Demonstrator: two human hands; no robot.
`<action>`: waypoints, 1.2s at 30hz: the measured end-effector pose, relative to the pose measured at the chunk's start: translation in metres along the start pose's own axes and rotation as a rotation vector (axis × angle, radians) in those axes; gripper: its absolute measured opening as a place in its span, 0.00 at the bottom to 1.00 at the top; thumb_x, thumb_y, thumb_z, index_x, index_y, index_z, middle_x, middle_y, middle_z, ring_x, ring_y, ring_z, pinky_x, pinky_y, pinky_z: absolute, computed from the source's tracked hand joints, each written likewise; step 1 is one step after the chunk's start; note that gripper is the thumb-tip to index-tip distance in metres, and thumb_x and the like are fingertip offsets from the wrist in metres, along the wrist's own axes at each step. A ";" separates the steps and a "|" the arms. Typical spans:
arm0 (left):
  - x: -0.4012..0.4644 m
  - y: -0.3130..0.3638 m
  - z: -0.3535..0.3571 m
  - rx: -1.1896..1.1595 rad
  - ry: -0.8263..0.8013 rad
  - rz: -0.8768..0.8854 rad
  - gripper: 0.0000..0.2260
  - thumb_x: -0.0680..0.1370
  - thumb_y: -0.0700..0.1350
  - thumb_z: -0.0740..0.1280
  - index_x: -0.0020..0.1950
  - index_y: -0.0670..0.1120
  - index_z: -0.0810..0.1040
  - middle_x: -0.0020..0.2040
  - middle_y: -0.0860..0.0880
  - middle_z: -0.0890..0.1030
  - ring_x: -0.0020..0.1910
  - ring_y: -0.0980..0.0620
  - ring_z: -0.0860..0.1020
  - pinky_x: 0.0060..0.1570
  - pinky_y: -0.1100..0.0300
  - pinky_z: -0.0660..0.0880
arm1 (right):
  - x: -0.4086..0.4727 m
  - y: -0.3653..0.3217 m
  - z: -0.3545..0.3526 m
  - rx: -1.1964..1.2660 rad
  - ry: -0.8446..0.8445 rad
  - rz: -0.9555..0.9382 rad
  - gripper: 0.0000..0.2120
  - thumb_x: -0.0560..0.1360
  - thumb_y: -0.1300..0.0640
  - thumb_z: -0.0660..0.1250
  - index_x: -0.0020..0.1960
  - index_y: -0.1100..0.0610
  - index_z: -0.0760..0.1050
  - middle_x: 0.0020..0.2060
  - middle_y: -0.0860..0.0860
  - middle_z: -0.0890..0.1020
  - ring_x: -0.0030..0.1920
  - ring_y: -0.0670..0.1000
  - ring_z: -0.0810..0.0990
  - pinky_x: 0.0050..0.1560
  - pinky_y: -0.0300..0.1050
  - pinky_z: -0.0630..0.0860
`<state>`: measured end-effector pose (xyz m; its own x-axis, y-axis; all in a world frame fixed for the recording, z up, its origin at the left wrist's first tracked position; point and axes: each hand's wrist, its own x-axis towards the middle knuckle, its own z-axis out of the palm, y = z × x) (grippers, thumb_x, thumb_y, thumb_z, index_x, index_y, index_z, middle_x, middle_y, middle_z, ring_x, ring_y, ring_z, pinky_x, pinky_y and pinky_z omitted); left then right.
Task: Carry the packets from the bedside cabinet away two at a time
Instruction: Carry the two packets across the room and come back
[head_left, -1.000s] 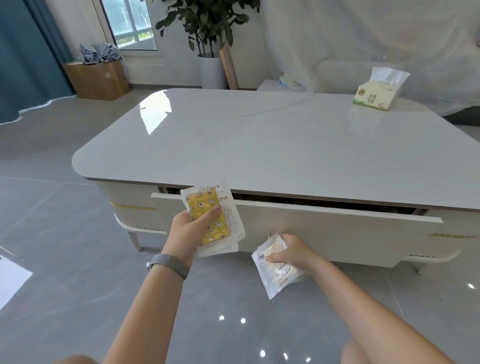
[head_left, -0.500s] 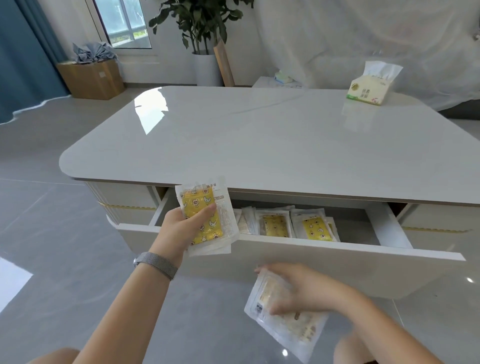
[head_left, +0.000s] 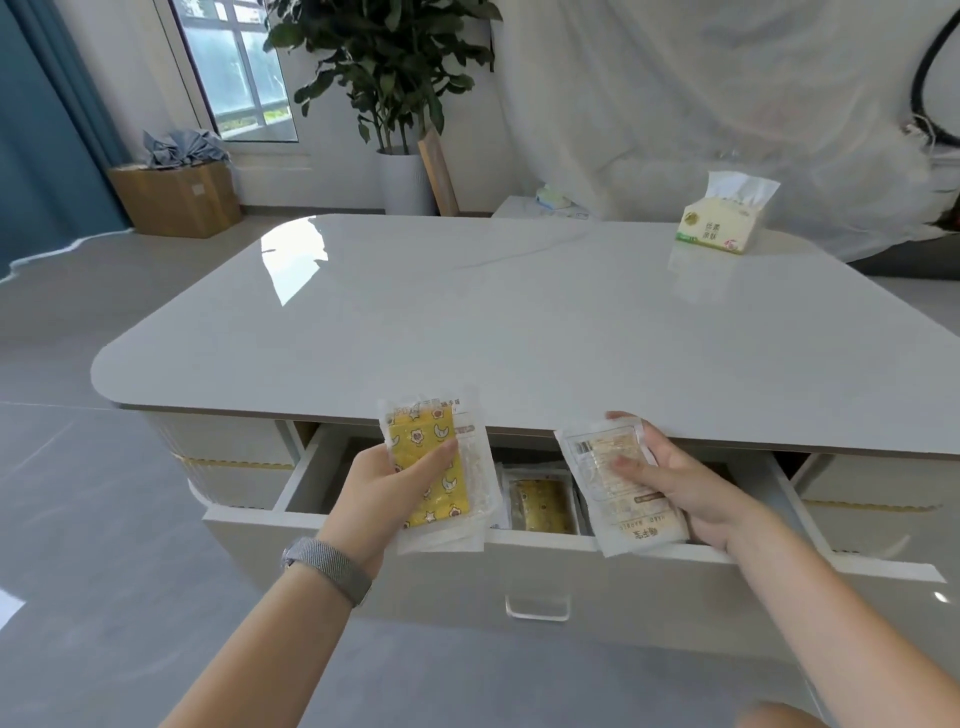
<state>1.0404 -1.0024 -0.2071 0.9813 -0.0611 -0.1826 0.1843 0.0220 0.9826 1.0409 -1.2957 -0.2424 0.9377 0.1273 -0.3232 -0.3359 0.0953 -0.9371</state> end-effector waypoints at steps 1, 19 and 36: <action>-0.002 0.002 0.001 0.006 -0.010 0.016 0.06 0.76 0.45 0.70 0.52 0.47 0.82 0.46 0.51 0.86 0.45 0.53 0.85 0.44 0.59 0.82 | 0.001 0.001 -0.002 0.015 -0.017 0.002 0.35 0.63 0.52 0.80 0.66 0.41 0.71 0.58 0.52 0.83 0.55 0.56 0.83 0.45 0.51 0.81; -0.003 -0.020 0.017 0.053 -0.023 -0.018 0.05 0.76 0.45 0.70 0.52 0.48 0.82 0.46 0.52 0.86 0.46 0.52 0.85 0.46 0.57 0.82 | 0.025 0.044 -0.023 -0.266 0.189 0.246 0.26 0.73 0.79 0.61 0.66 0.58 0.74 0.47 0.58 0.79 0.46 0.55 0.80 0.42 0.42 0.81; -0.004 -0.023 0.052 -0.029 -0.233 0.176 0.17 0.78 0.38 0.66 0.64 0.51 0.71 0.60 0.46 0.82 0.55 0.51 0.82 0.54 0.52 0.80 | -0.006 0.025 0.029 -0.269 -0.013 -0.204 0.17 0.77 0.45 0.66 0.61 0.53 0.77 0.53 0.52 0.84 0.53 0.53 0.83 0.58 0.57 0.78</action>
<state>1.0298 -1.0542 -0.2269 0.9595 -0.2815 0.0066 0.0168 0.0806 0.9966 1.0242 -1.2659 -0.2599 0.9814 0.1455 -0.1250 -0.1040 -0.1438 -0.9841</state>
